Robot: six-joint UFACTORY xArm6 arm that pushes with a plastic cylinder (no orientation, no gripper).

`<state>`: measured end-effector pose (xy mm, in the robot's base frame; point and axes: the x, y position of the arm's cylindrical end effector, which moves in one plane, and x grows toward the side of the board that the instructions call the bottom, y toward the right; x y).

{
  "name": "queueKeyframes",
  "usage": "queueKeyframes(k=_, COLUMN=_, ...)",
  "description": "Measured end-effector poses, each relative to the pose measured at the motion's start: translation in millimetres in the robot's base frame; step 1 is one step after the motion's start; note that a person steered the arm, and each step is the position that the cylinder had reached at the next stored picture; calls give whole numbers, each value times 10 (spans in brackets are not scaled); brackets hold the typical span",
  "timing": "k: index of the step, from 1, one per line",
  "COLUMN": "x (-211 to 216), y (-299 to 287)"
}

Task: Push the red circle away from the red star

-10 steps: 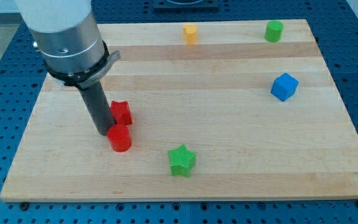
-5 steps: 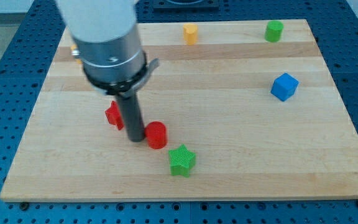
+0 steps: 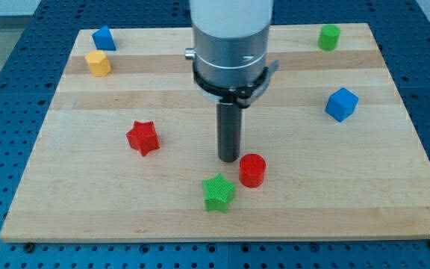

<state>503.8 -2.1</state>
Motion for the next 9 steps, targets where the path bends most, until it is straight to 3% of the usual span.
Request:
queueKeyframes(k=3, x=313, y=27)
queueKeyframes(k=6, x=313, y=1033)
queueKeyframes(k=9, x=313, y=1473)
